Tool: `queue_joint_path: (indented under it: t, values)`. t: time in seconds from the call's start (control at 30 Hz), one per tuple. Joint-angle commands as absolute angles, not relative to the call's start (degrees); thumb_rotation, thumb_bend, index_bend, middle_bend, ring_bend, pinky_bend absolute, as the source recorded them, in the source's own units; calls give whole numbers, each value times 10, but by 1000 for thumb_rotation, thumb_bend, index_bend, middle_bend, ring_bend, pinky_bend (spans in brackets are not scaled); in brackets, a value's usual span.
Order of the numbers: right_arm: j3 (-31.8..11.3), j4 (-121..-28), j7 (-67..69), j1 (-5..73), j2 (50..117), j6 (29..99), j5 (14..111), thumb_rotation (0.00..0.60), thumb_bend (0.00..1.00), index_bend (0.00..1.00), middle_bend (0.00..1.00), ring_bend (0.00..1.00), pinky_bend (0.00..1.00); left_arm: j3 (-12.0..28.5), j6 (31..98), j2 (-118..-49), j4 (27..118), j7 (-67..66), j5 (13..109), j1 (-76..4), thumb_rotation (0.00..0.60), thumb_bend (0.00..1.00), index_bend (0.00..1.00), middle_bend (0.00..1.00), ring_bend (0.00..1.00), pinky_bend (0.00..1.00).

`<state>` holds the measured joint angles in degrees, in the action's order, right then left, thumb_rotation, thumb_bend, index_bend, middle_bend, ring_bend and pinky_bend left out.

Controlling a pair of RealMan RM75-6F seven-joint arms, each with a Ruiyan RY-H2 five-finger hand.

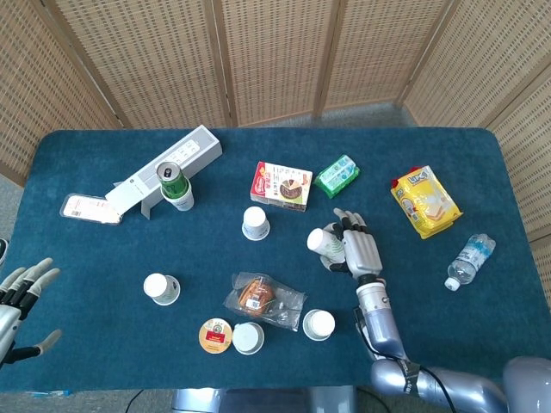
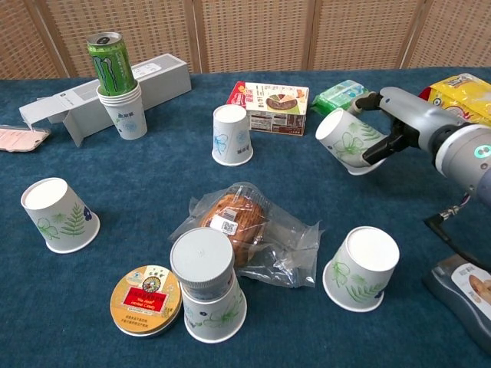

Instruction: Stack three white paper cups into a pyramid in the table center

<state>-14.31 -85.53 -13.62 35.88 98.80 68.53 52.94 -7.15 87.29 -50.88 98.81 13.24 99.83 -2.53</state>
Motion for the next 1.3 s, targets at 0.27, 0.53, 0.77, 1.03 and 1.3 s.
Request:
queue_joint_path:
  t: [0.27,0.53,0.77,1.03,1.3]
  values:
    - [-168,-801,-38,337,1032,699,578,600,357,414,69,0,0,-72,870,-509,988,133,999,-27,600,313,0,0,0,0]
    - [-183,-770,22,325,1062,694,590,600,356,413,67,0,0,-73,868,-509,990,132,999,-27,600,311,0,0,0,0]
    - [-187,-741,39,321,1076,681,591,600,354,417,68,0,0,-73,867,-509,990,133,999,-28,600,310,0,0,0,0]
    - [-186,-715,55,316,1087,670,604,600,353,417,67,0,0,-73,865,-511,990,131,998,-29,600,311,0,0,0,0]
    - [-182,-697,82,308,1087,661,624,600,297,386,52,0,0,-74,865,-511,990,129,998,-29,600,310,0,0,0,0]
